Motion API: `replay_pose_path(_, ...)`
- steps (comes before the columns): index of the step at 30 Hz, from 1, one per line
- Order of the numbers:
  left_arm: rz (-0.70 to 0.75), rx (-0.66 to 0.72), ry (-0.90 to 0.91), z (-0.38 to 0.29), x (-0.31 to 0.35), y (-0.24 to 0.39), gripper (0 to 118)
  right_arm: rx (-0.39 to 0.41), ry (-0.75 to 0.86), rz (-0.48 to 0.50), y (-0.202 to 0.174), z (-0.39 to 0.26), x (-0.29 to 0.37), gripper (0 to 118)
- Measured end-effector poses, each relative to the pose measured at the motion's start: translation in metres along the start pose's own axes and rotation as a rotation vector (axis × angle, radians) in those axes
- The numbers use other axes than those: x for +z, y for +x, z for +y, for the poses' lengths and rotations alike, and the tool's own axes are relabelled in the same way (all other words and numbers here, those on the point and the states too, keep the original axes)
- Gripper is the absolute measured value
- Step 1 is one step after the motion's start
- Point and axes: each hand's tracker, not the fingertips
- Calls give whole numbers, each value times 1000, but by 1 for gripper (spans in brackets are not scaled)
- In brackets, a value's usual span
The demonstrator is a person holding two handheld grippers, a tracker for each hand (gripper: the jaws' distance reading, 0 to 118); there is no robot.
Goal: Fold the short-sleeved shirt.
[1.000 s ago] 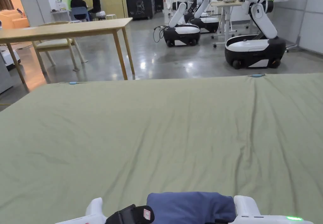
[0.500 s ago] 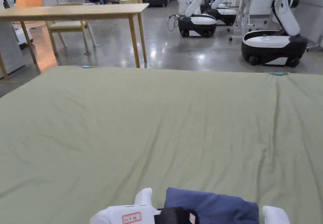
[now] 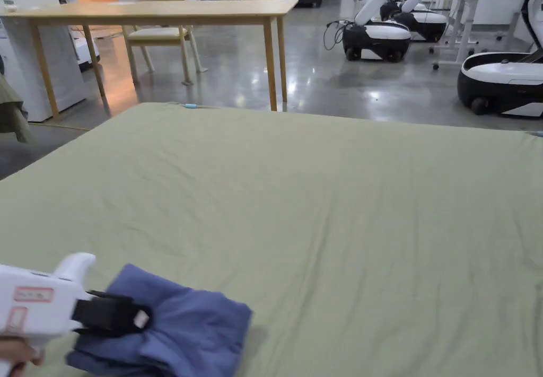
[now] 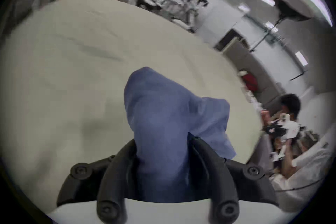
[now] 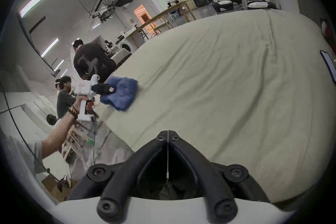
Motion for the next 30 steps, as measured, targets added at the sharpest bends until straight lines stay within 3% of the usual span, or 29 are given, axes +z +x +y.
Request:
replay_pose_path(4,197,85,-18,11,23,-40,31,-9,-26,-51,7,-6,-2,1)
replay_pose_path(7,119,117,-9,9,21,-38,36,-28,-42,-70,9,-8,-5,1)
replay_pose_path(8,135,114,1,7,21,-31,60,-29,-42,-71,8,-9,-5,1)
replay_pose_path(9,143,118,24,5,21,-26,103,-29,-42,-67,7,-9,-5,1)
replay_pose_path(10,163,113,30,5,23,-23,118,-25,-41,-56,6,-9,-4,1)
replay_pose_path(12,168,84,161,6,42,-21,115,-4,-37,-41,0,-8,-1,1)
replay_pose_path(16,372,85,226,10,85,-8,116,44,-11,-14,2,-7,14,1)
replay_pose_path(17,385,83,254,12,95,1,113,51,-1,-9,1,-6,18,1)
replay_pose_path(18,394,74,282,14,104,13,98,59,12,-7,-1,-3,24,1)
replay_pose_path(19,378,37,326,15,113,34,73,77,35,-14,-3,-1,30,1)
replay_pose_path(20,400,-19,359,13,117,62,41,102,64,-28,-4,2,37,1)
replay_pose_path(21,481,-71,400,14,119,89,14,127,87,-51,-6,5,45,1)
replay_pose_path(22,534,-121,463,12,120,121,14,158,117,-88,-9,9,54,1)
replay_pose_path(25,382,-173,614,15,119,212,10,267,182,-229,-14,27,83,1)
replay_pose_path(27,316,-226,689,17,111,277,4,317,249,-265,-22,49,108,1)
replay_pose_path(30,403,-311,836,28,94,374,0,395,411,-353,-31,93,147,1)
